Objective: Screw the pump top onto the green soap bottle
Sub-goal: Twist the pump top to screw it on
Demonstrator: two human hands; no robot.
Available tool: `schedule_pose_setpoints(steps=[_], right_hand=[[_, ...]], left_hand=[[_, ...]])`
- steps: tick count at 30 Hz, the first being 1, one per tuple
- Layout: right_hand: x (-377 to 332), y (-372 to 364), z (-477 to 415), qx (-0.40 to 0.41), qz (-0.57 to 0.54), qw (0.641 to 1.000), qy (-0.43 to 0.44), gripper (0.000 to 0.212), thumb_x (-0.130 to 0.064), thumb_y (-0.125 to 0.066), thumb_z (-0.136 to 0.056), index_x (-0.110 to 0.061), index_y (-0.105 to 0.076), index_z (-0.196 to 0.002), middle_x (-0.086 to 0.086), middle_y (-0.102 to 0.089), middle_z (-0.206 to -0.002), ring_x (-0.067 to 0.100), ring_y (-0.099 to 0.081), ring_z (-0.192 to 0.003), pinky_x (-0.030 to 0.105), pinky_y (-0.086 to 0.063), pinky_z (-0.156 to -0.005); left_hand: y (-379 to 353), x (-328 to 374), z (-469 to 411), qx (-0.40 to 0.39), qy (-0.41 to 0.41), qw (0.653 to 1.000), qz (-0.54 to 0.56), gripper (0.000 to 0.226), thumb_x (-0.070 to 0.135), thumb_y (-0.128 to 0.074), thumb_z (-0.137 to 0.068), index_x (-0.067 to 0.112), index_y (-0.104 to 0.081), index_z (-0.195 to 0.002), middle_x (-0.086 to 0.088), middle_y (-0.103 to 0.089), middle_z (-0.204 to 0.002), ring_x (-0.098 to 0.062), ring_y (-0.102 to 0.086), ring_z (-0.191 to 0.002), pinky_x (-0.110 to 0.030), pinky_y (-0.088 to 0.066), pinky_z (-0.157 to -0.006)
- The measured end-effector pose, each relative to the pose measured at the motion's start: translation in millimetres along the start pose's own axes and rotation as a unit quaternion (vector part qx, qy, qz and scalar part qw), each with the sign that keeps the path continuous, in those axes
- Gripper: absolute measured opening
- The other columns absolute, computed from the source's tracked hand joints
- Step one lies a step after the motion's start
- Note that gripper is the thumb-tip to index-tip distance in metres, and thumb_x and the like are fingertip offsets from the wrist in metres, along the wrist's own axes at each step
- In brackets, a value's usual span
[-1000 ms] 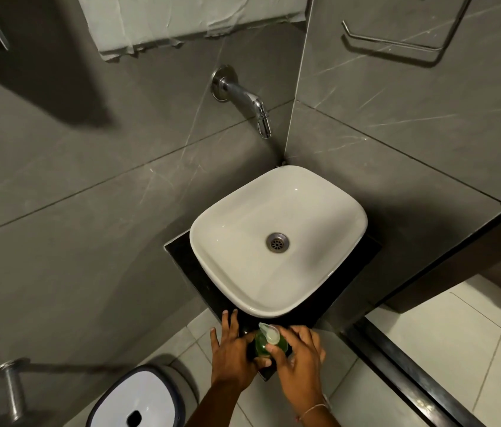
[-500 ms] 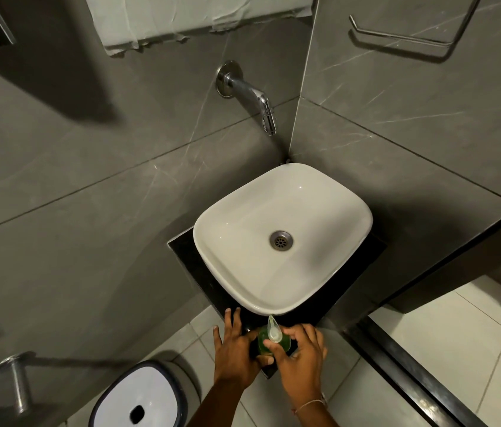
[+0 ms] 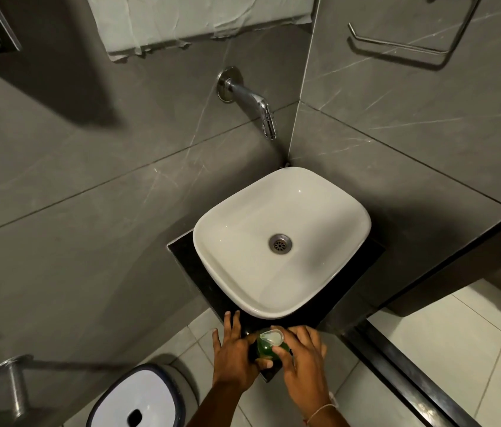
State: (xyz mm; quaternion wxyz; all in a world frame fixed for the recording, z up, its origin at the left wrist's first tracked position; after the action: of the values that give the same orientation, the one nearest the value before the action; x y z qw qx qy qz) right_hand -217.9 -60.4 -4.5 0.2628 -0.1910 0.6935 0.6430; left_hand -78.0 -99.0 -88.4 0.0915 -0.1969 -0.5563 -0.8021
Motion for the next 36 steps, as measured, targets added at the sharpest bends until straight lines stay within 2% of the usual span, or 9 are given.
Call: schedule_pose_setpoints(steps=[4,6,10,14,17,26,29,32,36], right_hand=[[0.9,7.5,3.3,0.018,0.01,0.999,-0.025,0.053,-0.065,-0.053,-0.076,-0.042,-0.056,-0.123,-0.014,-0.057,-0.109,0.015,-0.046,-0.114,0.042,-0.036,-0.093],[4.2,11.8,3.1,0.042,0.011,0.997,-0.062,0.062,-0.072,-0.065,-0.059,-0.038,-0.061,-0.11,-0.015,-0.057,-0.104,0.013,-0.046,-0.109,0.044,-0.036,-0.092],[8.1,16.2,2.0,0.077,0.028,0.991,-0.104,0.04,-0.055,-0.082,-0.056,-0.029,-0.068,-0.083,-0.004,-0.062,-0.1,0.025,-0.052,-0.106,0.047,-0.038,-0.089],[10.6,16.8,3.2,0.078,-0.016,0.994,-0.073,0.027,-0.038,-0.074,-0.066,-0.022,-0.074,-0.088,0.002,-0.064,-0.105,0.034,-0.055,-0.107,0.054,-0.045,-0.087],[10.9,16.8,-0.3,0.061,0.003,0.996,-0.07,0.026,-0.032,-0.082,-0.063,-0.024,-0.074,-0.087,0.001,-0.065,-0.106,0.031,-0.054,-0.108,0.053,-0.043,-0.089],[10.3,9.3,5.5,0.093,-0.03,0.975,-0.2,0.041,-0.051,-0.082,-0.055,-0.031,-0.049,-0.068,-0.007,-0.056,-0.086,0.024,-0.051,-0.102,0.039,-0.032,-0.077],[13.0,8.6,8.8,0.09,-0.049,0.976,-0.192,0.045,-0.061,-0.078,-0.052,-0.04,-0.056,-0.084,-0.015,-0.053,-0.094,0.015,-0.044,-0.104,0.04,-0.032,-0.081],[8.4,9.3,4.9,0.085,-0.047,0.986,-0.137,0.046,-0.051,-0.081,-0.06,-0.048,-0.065,-0.103,-0.016,-0.054,-0.104,0.016,-0.044,-0.112,0.038,-0.025,-0.085],[6.5,9.9,0.4,0.091,-0.008,0.982,-0.165,0.04,-0.051,-0.085,-0.051,-0.029,-0.066,-0.078,-0.007,-0.06,-0.097,0.025,-0.049,-0.109,0.04,-0.031,-0.08]], left_hand=[[3.2,2.1,2.1,0.002,-0.005,1.0,-0.006,0.06,0.054,-0.069,-0.072,0.044,-0.049,-0.128,-0.006,0.005,-0.162,-0.024,0.026,-0.142,-0.057,0.004,-0.118],[3.9,2.4,2.5,0.0,-0.007,1.0,-0.018,0.056,0.045,-0.068,-0.075,0.043,-0.049,-0.128,-0.007,0.005,-0.162,-0.023,0.028,-0.141,-0.058,0.001,-0.117],[3.3,1.7,2.8,-0.004,-0.003,1.0,-0.002,0.057,0.052,-0.071,-0.072,0.043,-0.051,-0.124,-0.005,0.004,-0.162,-0.025,0.023,-0.144,-0.058,0.003,-0.118],[2.6,1.1,1.7,0.002,-0.002,1.0,-0.006,0.066,0.057,-0.072,-0.069,0.048,-0.045,-0.129,-0.005,0.004,-0.162,-0.024,0.025,-0.143,-0.056,0.006,-0.117],[1.8,0.7,1.1,0.003,-0.005,1.0,-0.005,0.068,0.059,-0.071,-0.069,0.05,-0.043,-0.13,-0.005,0.004,-0.162,-0.023,0.025,-0.143,-0.056,0.006,-0.117],[3.1,1.9,3.7,0.008,-0.004,1.0,-0.012,0.055,0.052,-0.068,-0.075,0.041,-0.051,-0.126,-0.004,0.003,-0.162,-0.024,0.024,-0.144,-0.057,0.003,-0.118],[2.9,1.5,3.3,0.007,-0.005,1.0,-0.018,0.055,0.047,-0.067,-0.075,0.043,-0.049,-0.126,-0.004,0.003,-0.162,-0.023,0.026,-0.142,-0.058,0.002,-0.118],[2.9,1.4,2.6,0.006,-0.004,1.0,-0.007,0.059,0.054,-0.069,-0.072,0.043,-0.05,-0.126,-0.004,0.003,-0.162,-0.024,0.024,-0.144,-0.055,0.006,-0.118],[2.5,1.1,2.8,0.011,-0.006,1.0,-0.01,0.057,0.05,-0.07,-0.072,0.042,-0.051,-0.125,-0.004,0.003,-0.162,-0.023,0.025,-0.143,-0.057,0.004,-0.118]])
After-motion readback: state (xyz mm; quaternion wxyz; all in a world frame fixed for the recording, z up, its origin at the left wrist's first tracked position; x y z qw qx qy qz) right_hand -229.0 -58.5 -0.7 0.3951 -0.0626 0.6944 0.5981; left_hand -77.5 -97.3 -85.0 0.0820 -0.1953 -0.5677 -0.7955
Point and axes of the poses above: each hand's wrist, its own z-axis away from the middle knuckle, its own y-axis out of the back of the hand, x = y × z, the point moved 10 cm from there along -z, towards the middle knuckle
